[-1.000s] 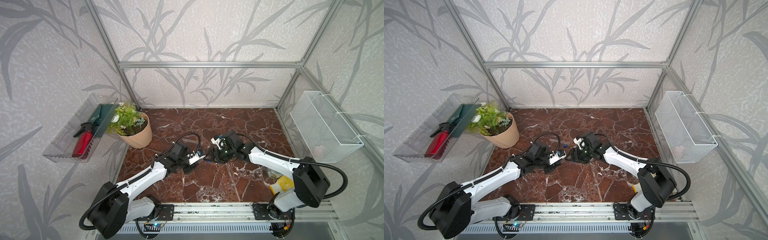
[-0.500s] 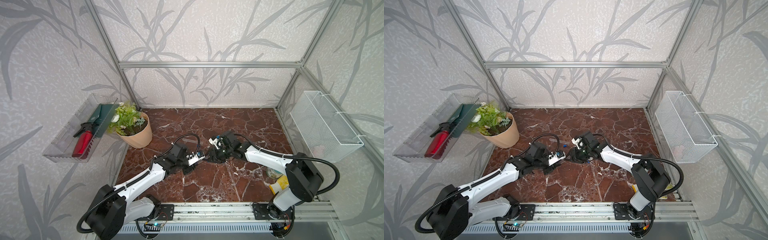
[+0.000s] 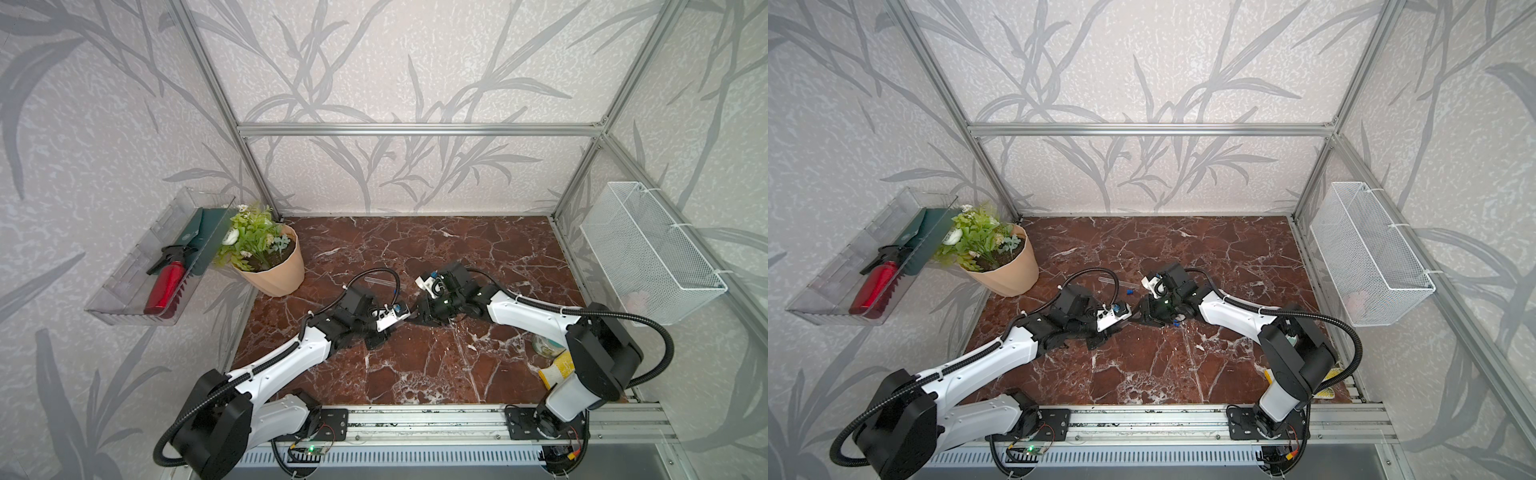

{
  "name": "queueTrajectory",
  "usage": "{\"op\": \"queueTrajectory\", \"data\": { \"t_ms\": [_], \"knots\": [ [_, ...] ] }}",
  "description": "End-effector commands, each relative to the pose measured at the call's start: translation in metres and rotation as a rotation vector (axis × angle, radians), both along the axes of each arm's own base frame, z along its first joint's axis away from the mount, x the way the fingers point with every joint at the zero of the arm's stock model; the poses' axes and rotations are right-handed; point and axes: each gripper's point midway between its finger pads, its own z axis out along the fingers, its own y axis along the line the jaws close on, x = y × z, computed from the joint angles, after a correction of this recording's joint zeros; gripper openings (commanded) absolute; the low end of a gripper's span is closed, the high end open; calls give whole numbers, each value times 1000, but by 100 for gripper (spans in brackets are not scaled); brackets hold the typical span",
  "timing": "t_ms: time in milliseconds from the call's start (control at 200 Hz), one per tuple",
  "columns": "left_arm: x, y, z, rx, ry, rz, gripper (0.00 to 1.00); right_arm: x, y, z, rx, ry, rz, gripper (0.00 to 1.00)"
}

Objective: Insert stoppers into test tubes
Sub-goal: Adjust the test tube.

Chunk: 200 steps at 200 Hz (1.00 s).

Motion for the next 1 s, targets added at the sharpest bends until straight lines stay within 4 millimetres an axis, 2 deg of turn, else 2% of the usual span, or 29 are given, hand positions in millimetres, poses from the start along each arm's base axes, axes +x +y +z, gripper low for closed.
{"op": "queueTrajectory", "data": {
  "t_ms": [0, 550, 590, 665, 765, 855, 995],
  "knots": [
    [0, -2, 4, -3, -32, -33, 10, 4, 11, 14, 43, -18, 22, 33],
    [2, -2, 4, 5, -41, -31, 10, 3, 13, 13, 51, -9, 31, 21],
    [3, -1, 4, 7, -44, -29, 13, 3, 13, 14, 54, -9, 32, 21],
    [5, 0, 4, 9, -58, -20, 26, 3, 14, 15, 59, -9, 35, 19],
    [6, 1, 4, 6, -74, -11, 38, 2, 14, 18, 67, -12, 40, 18],
    [7, 3, 3, 8, -81, 0, 42, 1, 14, 21, 79, -12, 42, 18],
    [6, 4, -1, 15, -71, 5, 42, -2, 16, 28, 106, -11, 50, 17]
  ]
}}
